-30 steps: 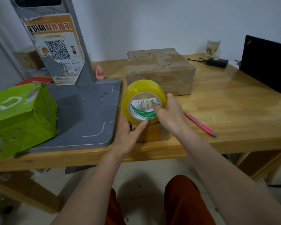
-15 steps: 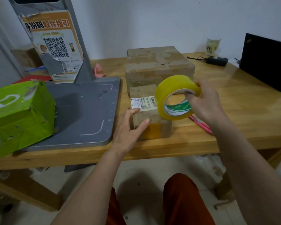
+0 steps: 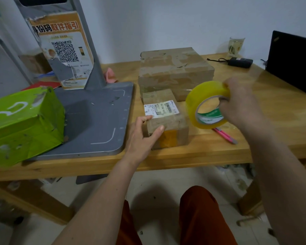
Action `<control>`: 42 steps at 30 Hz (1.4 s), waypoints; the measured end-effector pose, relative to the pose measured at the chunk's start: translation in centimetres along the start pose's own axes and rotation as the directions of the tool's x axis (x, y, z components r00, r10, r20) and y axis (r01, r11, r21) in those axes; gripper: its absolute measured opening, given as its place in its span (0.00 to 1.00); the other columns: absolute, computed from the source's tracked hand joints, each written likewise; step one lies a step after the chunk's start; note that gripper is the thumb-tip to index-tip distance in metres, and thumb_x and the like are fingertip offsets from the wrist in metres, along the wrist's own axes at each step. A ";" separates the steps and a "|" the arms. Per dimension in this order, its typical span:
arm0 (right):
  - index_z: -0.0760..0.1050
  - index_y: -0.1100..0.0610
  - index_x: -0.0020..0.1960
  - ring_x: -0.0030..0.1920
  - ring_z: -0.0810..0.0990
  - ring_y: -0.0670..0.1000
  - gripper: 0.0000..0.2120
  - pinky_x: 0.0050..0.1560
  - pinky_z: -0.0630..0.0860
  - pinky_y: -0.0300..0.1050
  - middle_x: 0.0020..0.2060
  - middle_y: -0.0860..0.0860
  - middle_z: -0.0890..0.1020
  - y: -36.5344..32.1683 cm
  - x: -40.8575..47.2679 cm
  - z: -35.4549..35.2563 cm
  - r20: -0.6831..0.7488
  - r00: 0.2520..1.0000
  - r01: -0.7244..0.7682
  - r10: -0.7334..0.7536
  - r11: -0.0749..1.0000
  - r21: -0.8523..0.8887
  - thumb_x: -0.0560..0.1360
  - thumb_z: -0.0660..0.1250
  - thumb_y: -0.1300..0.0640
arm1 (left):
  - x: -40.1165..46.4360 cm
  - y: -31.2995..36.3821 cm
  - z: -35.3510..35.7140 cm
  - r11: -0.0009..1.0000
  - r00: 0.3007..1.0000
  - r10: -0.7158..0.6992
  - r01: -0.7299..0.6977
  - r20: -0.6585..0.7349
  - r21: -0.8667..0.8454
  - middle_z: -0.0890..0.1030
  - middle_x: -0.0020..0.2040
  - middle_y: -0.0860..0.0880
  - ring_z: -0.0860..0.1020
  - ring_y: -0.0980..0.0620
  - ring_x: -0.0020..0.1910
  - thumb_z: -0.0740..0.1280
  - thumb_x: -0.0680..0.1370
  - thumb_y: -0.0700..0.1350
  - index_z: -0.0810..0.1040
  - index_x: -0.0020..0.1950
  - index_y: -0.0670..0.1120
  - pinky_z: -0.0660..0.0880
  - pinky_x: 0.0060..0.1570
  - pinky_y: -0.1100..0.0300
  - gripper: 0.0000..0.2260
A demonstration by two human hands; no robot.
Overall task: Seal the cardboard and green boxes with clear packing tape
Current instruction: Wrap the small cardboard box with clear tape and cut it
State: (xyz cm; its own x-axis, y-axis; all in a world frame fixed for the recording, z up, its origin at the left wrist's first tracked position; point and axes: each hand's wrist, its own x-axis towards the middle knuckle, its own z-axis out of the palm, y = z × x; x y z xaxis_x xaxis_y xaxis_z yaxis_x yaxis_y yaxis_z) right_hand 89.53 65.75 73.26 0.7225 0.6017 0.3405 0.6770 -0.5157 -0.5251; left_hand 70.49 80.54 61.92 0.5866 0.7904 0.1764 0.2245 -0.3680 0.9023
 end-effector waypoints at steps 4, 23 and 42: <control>0.68 0.58 0.63 0.52 0.73 0.63 0.17 0.45 0.68 0.51 0.47 0.57 0.72 1.7 -0.8 1.8 0.080 0.996 -0.050 0.050 0.999 0.007 0.75 0.60 0.67 | 0.0 0.0 0.1 1.000 1.000 0.003 -0.003 -0.001 0.006 0.69 0.69 0.53 0.71 0.50 0.67 0.65 0.61 0.78 0.67 0.59 0.69 0.75 0.62 0.46 0.30; 0.65 0.56 0.64 0.50 0.73 0.60 0.14 0.45 0.71 0.51 0.49 0.57 0.74 3.6 -1.3 3.9 0.178 0.981 -0.103 0.083 0.989 0.106 0.79 0.62 0.61 | 3.3 7.1 2.6 0.554 0.954 -0.171 -0.114 0.246 0.825 0.39 0.81 0.50 0.38 0.46 0.79 0.62 0.65 0.78 0.42 0.80 0.56 0.46 0.74 0.36 0.54; 0.76 0.56 0.60 0.42 0.80 0.49 0.16 0.36 0.76 0.41 0.47 0.52 0.82 -4.8 -2.0 9.9 0.543 0.787 -0.580 0.292 0.050 0.813 0.74 0.70 0.52 | -0.1 4.9 0.8 0.928 0.996 -0.038 0.063 -0.076 0.366 0.36 0.80 0.51 0.36 0.50 0.78 0.65 0.67 0.72 0.37 0.80 0.54 0.44 0.76 0.46 0.53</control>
State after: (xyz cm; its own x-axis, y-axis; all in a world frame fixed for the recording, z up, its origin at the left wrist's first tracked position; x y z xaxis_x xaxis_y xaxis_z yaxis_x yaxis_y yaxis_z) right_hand 83.47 73.05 67.35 0.6900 0.6545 -0.3091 -0.4994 0.1213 -0.8578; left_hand 72.09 78.28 65.98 0.5172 0.8384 0.1716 0.5303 -0.4714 0.7047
